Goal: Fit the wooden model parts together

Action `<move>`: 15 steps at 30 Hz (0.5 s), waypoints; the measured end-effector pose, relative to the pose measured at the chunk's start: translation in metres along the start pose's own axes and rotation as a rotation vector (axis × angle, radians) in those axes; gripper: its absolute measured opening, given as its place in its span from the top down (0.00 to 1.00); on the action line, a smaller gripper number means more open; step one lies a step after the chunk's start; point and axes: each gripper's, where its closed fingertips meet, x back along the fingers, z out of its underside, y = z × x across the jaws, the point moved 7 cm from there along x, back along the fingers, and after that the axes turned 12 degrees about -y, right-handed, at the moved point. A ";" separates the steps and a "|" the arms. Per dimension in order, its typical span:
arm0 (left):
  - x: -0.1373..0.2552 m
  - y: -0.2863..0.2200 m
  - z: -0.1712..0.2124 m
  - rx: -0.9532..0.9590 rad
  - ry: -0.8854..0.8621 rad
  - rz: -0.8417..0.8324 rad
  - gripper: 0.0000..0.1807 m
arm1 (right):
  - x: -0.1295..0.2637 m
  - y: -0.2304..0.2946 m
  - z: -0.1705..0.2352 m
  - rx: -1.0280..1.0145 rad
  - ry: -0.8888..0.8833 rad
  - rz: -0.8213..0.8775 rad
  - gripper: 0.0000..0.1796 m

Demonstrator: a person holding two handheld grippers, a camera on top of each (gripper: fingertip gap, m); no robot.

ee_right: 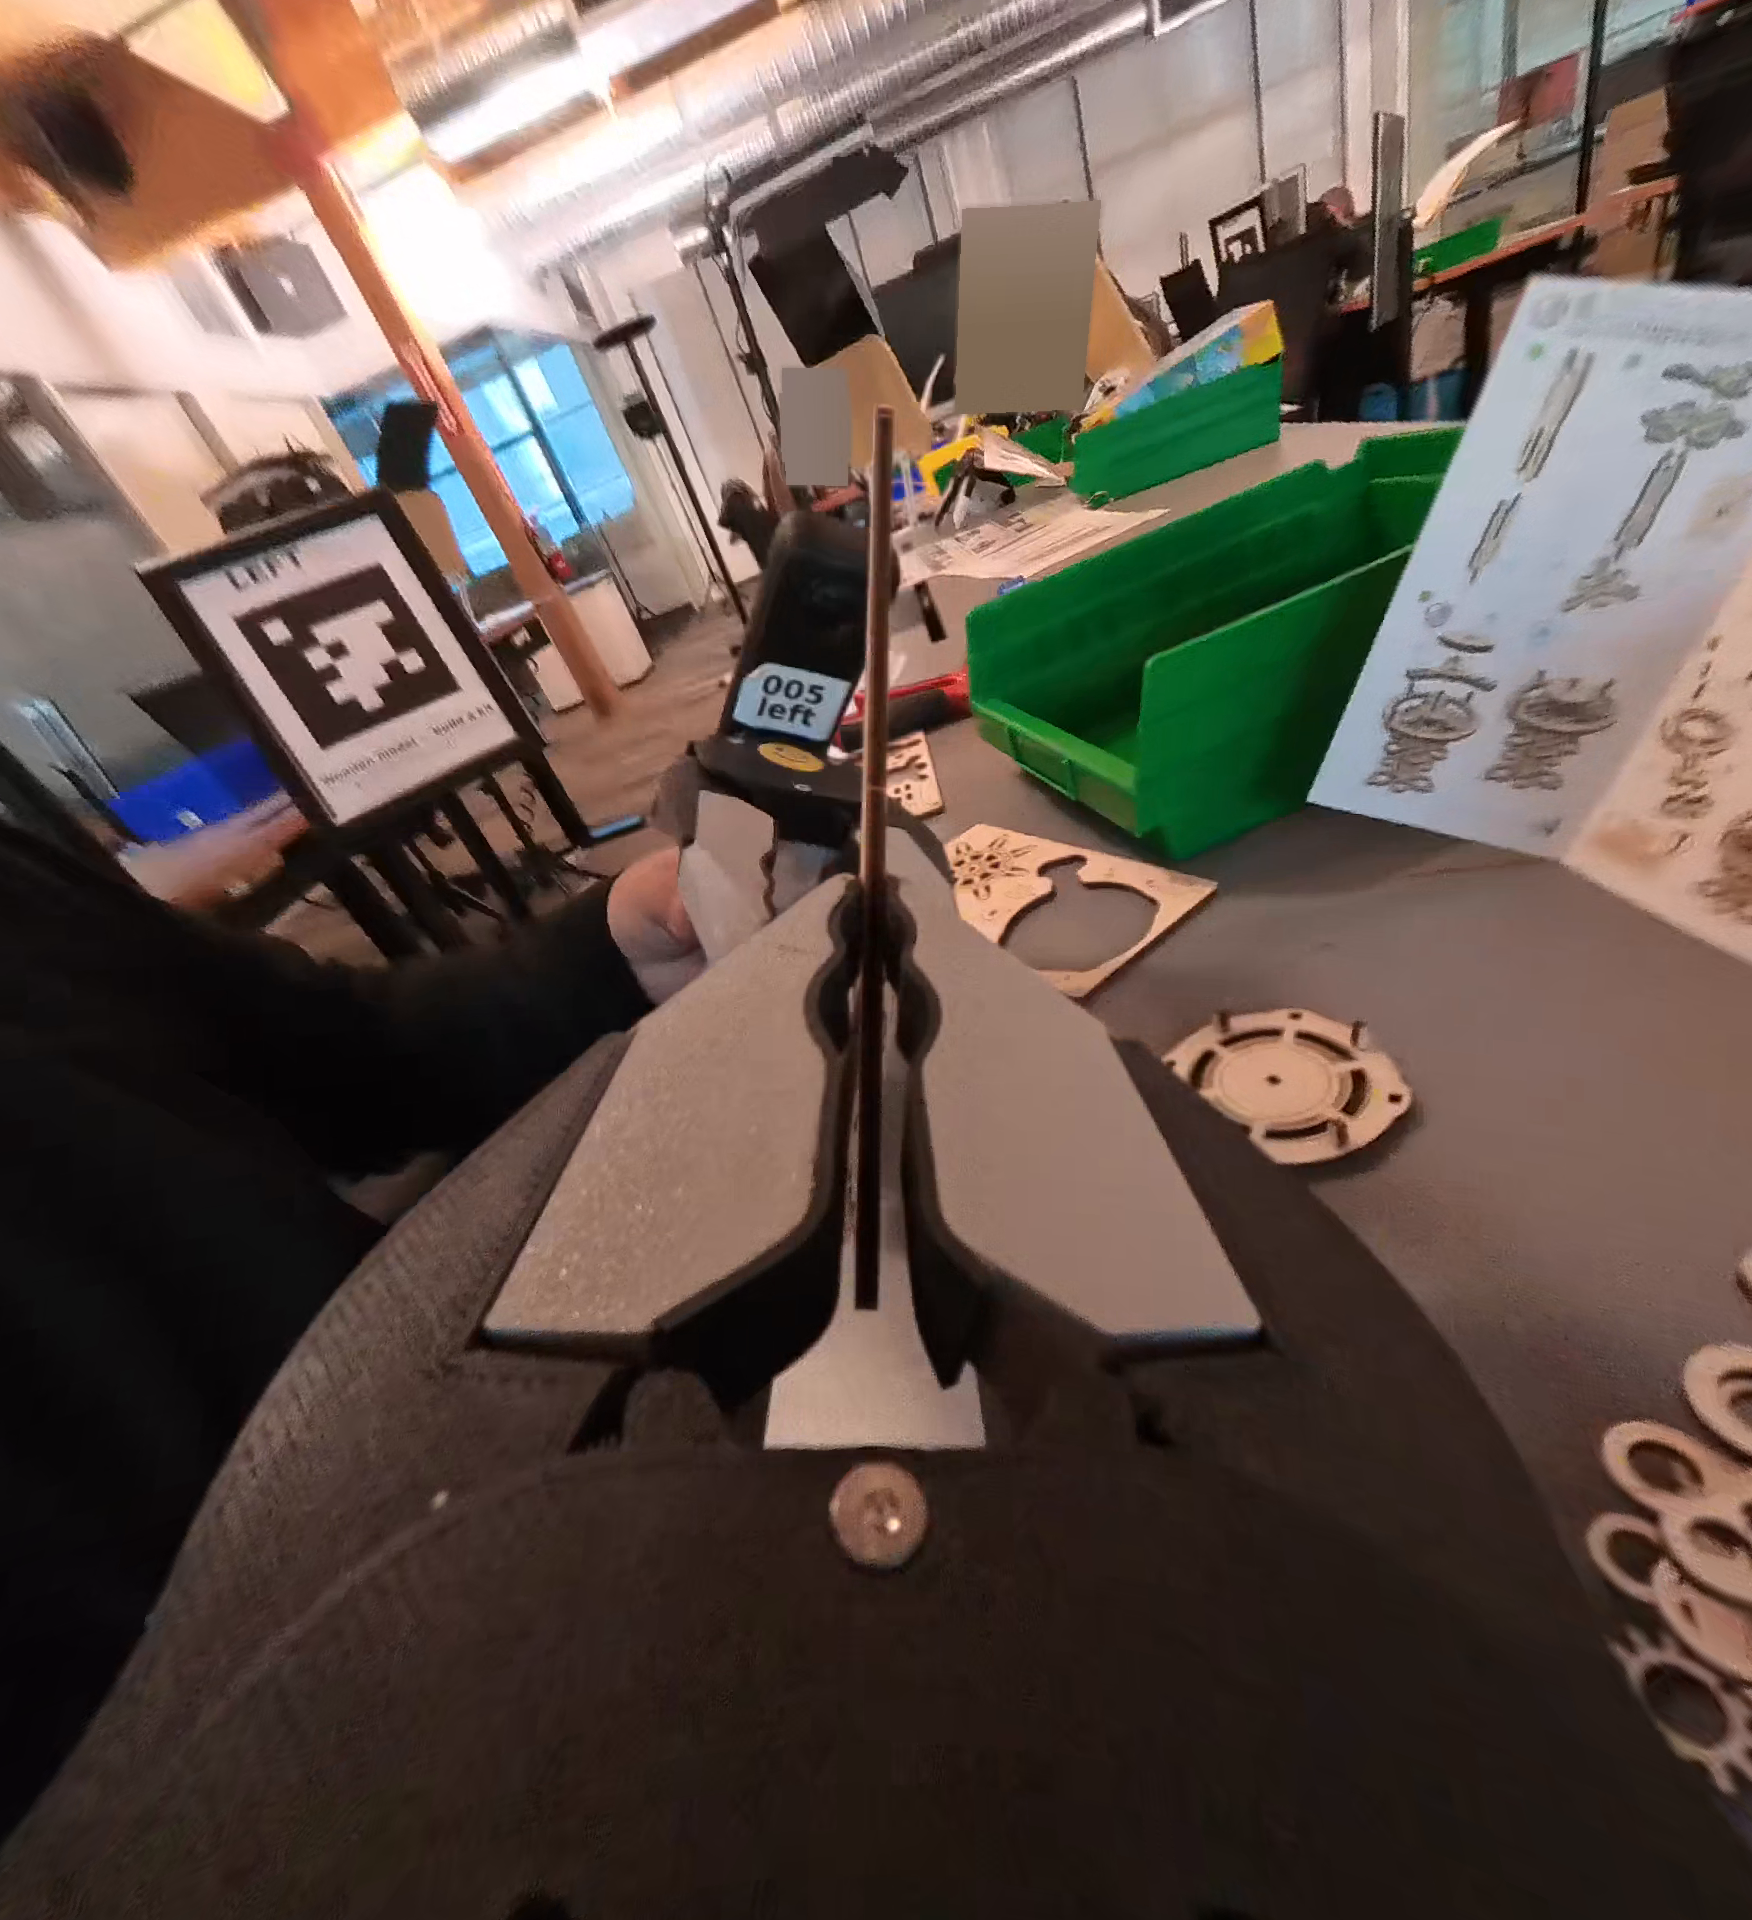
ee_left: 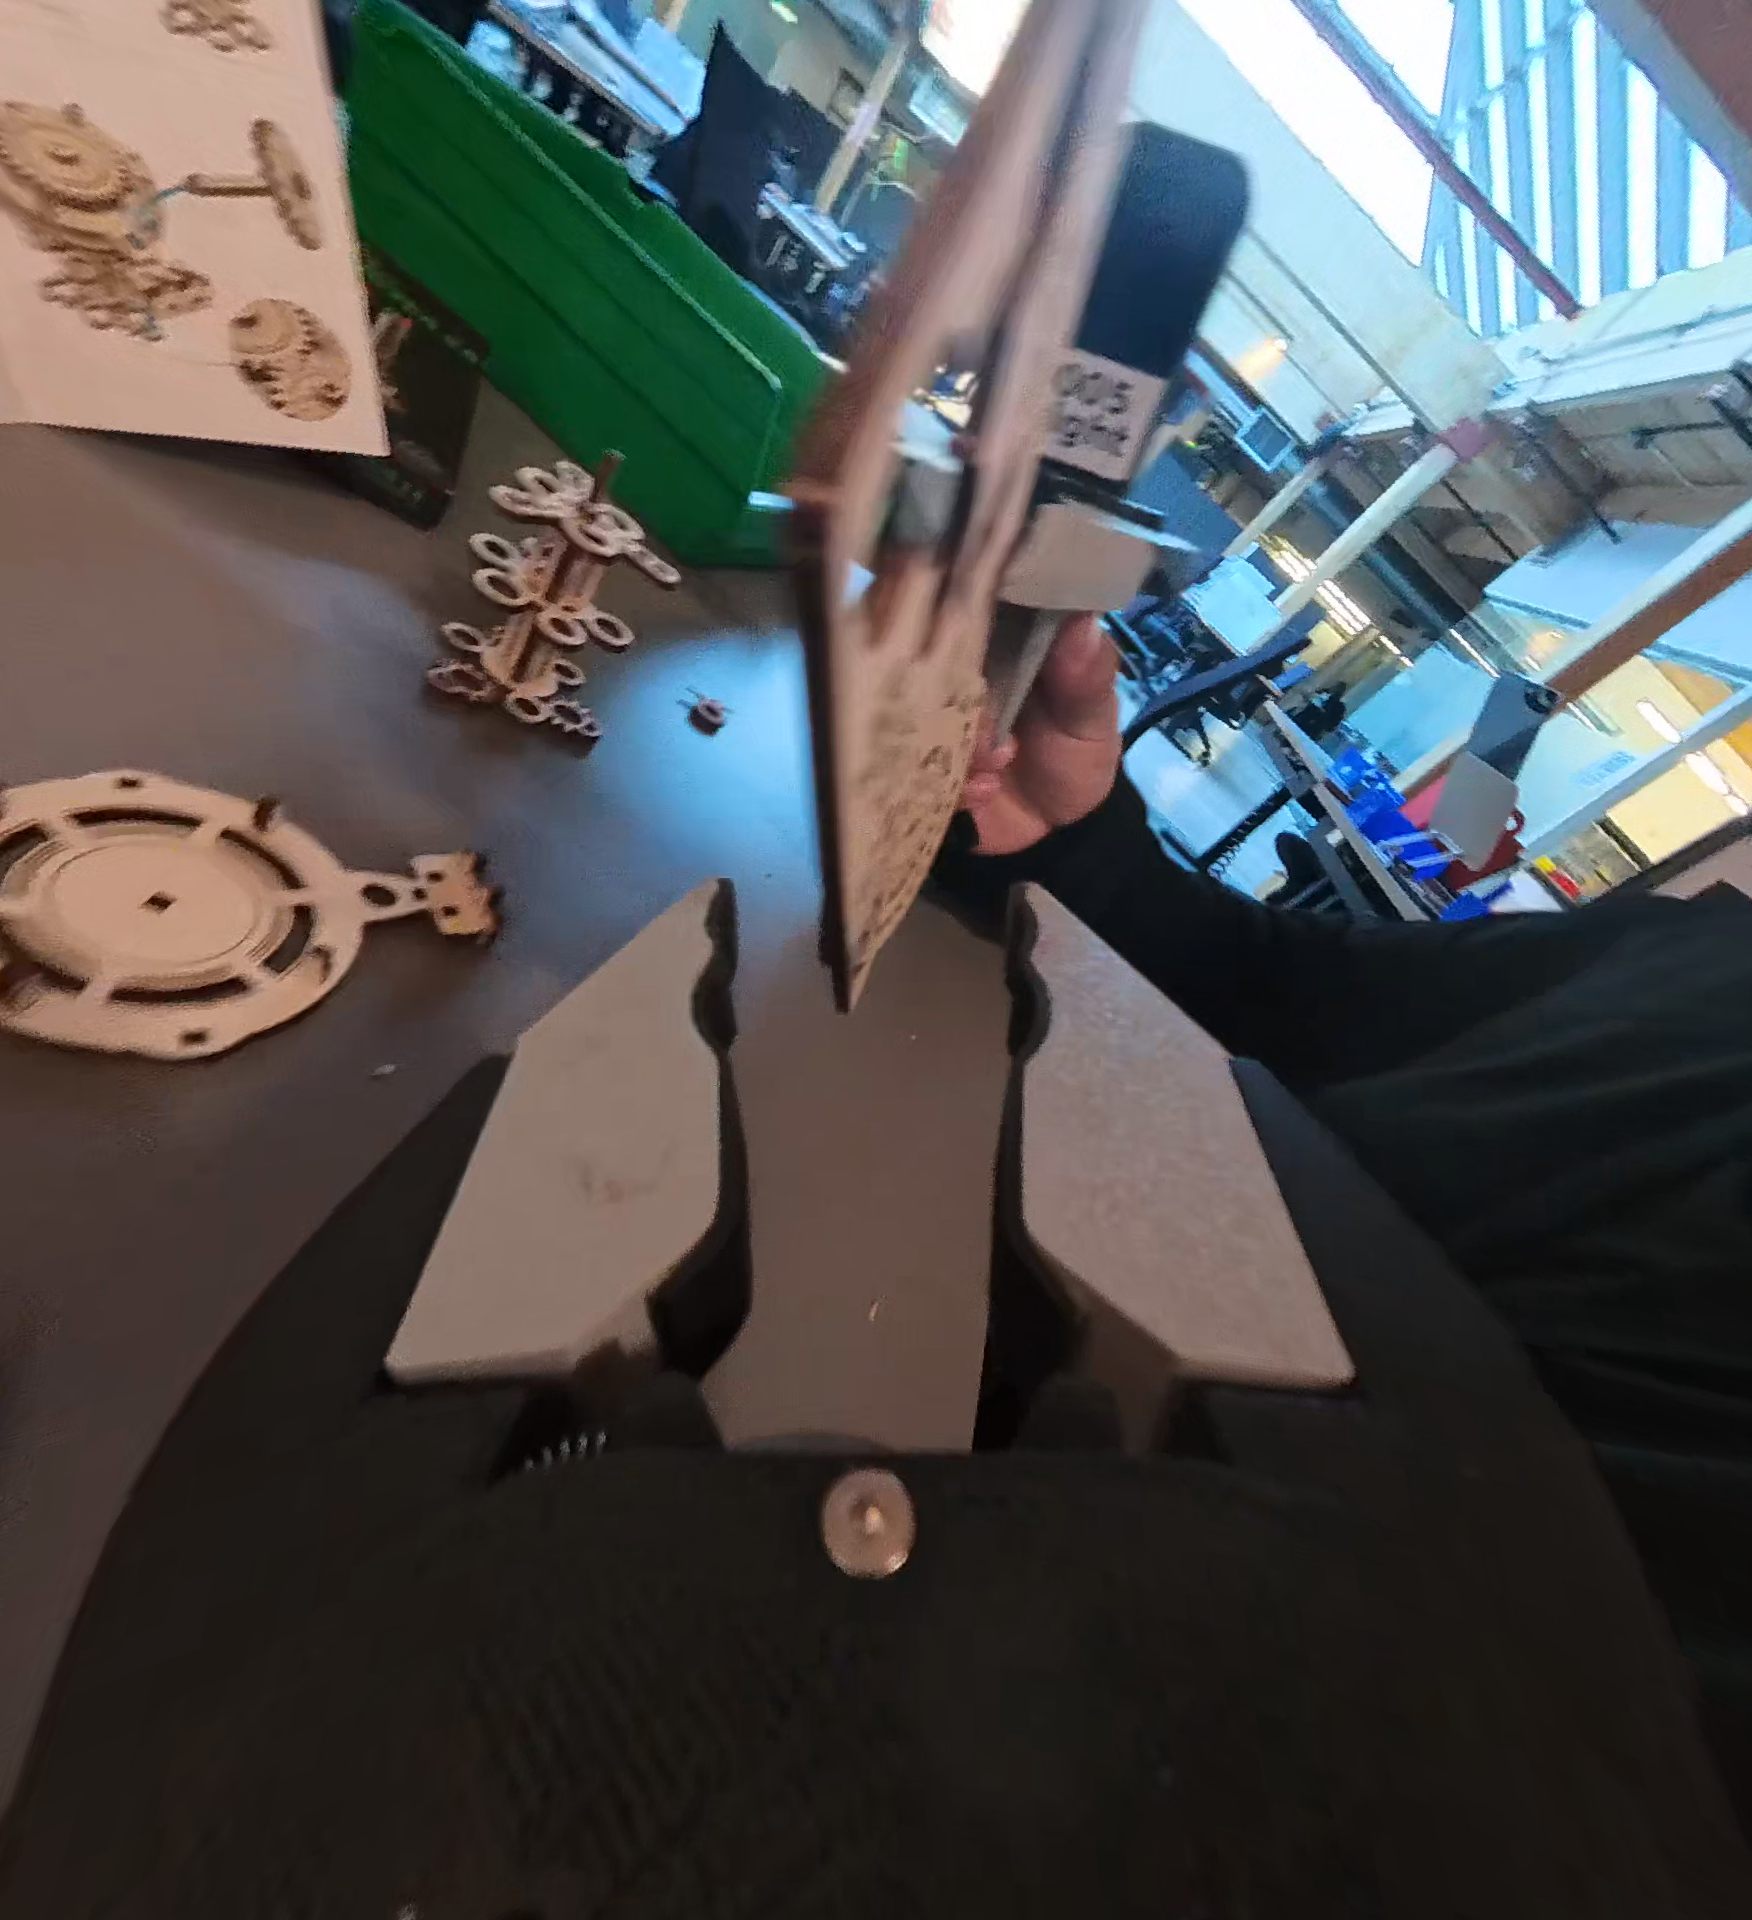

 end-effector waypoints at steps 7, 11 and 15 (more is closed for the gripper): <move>-0.004 -0.009 -0.007 -0.075 -0.040 0.059 0.94 | 0.005 -0.006 0.002 -0.152 -0.061 -0.059 1.00; -0.002 -0.008 -0.007 -0.082 -0.042 0.065 0.98 | 0.004 -0.009 0.004 -0.199 -0.064 -0.075 1.00; -0.001 -0.007 -0.009 -0.072 -0.061 0.080 0.97 | 0.003 -0.007 0.006 -0.178 -0.050 -0.078 1.00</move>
